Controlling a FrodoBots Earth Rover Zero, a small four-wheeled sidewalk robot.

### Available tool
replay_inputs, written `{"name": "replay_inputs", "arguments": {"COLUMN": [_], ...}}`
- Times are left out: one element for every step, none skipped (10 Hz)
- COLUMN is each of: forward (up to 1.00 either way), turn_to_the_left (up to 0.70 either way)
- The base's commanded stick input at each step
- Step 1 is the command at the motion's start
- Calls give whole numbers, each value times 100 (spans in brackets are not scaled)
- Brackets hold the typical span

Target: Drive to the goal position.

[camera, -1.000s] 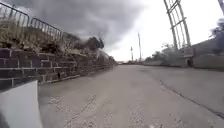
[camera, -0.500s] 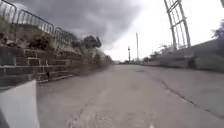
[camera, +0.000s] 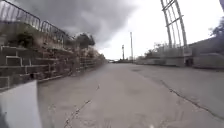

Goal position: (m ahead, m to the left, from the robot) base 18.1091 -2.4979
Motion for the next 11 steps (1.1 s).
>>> {"name": "replay_inputs", "arguments": {"forward": [85,85,85,85,85,85,85,85,85,85,85], "turn_to_the_left": [0,0,0,0,0,0,0,0,0,0,0]}}
